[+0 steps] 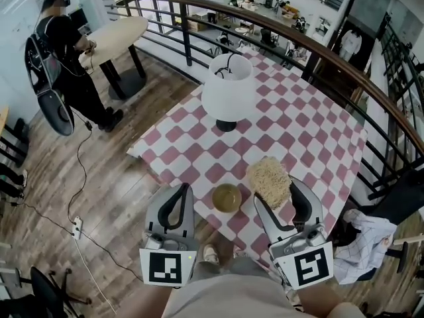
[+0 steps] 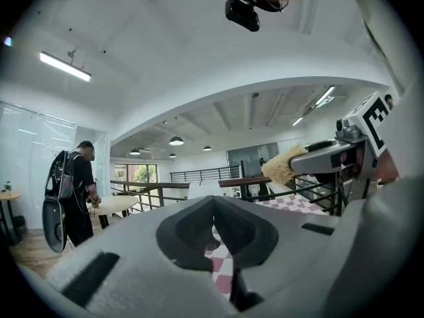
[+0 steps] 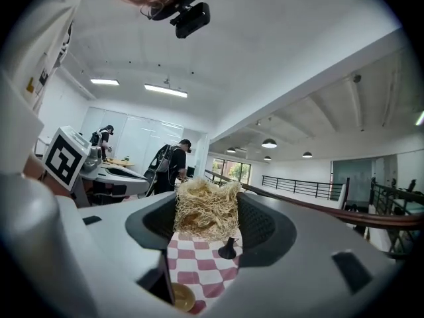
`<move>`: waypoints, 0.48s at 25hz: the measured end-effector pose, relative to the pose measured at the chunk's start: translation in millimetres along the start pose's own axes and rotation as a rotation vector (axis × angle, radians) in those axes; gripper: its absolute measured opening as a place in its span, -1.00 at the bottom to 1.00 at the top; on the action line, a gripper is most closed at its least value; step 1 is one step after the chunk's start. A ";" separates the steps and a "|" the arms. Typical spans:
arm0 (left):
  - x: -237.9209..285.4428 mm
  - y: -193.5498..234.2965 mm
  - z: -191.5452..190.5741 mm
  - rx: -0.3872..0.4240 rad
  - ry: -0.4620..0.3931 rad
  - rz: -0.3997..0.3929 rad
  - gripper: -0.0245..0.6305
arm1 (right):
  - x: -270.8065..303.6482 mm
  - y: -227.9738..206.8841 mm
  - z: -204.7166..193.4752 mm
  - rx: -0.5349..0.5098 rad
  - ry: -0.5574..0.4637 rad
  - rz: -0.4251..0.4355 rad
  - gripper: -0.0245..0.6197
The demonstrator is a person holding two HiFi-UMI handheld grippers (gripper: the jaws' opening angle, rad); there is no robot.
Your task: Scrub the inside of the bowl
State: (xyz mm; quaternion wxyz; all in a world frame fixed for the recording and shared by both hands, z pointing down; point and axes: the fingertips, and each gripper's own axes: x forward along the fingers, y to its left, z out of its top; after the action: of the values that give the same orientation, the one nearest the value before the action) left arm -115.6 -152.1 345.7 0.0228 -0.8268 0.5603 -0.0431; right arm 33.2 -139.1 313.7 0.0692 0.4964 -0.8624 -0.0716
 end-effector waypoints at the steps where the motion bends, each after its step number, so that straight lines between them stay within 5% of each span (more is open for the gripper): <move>1: -3.3 -2.0 2.0 0.003 -0.004 -0.003 -0.88 | -2.2 1.2 4.6 -0.004 -0.006 0.003 -0.15; 12: -13.1 -10.7 -1.5 0.054 0.022 -0.011 -0.88 | -13.3 18.3 23.2 -0.012 -0.084 0.033 -0.15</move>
State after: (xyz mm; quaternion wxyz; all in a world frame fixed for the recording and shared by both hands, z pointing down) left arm -110.7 -135.9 347.5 0.0388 -0.8285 0.5545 -0.0674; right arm 19.8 -117.2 293.8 0.0372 0.4784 -0.8720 -0.0966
